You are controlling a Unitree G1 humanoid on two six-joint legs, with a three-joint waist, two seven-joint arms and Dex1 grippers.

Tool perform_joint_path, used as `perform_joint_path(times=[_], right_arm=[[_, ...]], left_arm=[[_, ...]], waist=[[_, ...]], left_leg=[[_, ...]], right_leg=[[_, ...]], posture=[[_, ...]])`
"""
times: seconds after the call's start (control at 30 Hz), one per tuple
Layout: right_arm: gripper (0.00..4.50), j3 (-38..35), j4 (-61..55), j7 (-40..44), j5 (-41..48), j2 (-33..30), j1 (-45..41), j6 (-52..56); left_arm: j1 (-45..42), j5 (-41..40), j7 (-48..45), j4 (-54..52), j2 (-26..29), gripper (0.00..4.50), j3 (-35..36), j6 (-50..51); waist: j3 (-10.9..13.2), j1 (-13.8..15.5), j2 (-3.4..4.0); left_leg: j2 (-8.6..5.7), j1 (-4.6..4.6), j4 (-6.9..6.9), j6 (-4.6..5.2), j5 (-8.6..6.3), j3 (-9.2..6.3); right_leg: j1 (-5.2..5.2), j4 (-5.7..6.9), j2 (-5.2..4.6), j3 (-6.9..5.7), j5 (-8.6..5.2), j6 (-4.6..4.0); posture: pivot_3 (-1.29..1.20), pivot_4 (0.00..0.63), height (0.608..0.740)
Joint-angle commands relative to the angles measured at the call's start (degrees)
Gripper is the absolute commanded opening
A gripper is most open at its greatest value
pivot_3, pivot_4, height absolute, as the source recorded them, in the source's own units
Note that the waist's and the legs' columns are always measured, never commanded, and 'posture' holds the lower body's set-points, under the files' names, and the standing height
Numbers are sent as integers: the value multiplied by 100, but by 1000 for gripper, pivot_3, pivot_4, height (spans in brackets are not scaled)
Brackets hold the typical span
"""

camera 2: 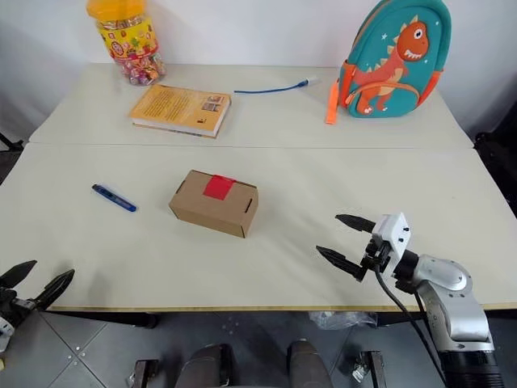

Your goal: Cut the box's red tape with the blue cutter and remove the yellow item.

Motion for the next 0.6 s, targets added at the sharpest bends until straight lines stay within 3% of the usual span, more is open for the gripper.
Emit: perform_joint_path(times=[0.03, 0.13, 0.17, 0.27, 0.47, 0.6], right_arm=[[4500, 80, -227, -33, -6, 15, -106, -18], [4500, 249, -293, -116, 27, 92, -238, 153], [4500, 377, -379, -309, 18, 149, -363, 425], [3877, 957, -516, -573, -334, 194, -753, 1009], [1813, 2027, -151, -896, -1263, 619, -1348, 946], [394, 2416, 463, -1250, -1835, 1061, -1881, 781]], left_arm=[[40, 101, 62, -230, 22, 4454, 10, -159], [-21, -166, -84, -571, 26, 4454, -102, 30], [-216, -380, -32, -797, 45, 4280, -198, 253], [-1120, 15, 308, -978, 325, 3605, -859, 455], [-3269, 1040, 1010, 0, 627, 1716, -2218, 908], [-4158, 1308, 750, 572, 467, 477, -3071, 1093]], waist=[[0, -2, 0], [0, -24, 0], [0, -20, -2], [2, 32, 0], [-1, 98, -4], [1, 39, -2]], left_leg=[[0, 0, 0, 0, 0, 0], [0, 3, 0, -1, 0, 2], [1, 3, 0, -1, 0, 1], [1, 2, 7, -3, 4, -2], [-3, 0, 34, -3, 9, -13], [3, -15, 66, -4, 7, 5]], right_leg=[[0, 0, 0, 0, 0, 0], [0, 2, 1, 2, 0, 0], [0, 3, 2, 1, 0, 0], [-1, 17, 2, 1, 0, 0], [-6, 46, 8, 1, 2, 0], [-22, 55, 10, 1, 2, 2]], posture=[[0, 150, 740], [0, 150, 740], [0, 150, 740], [0, 150, 740], [0, 150, 740], [0, 150, 740]])
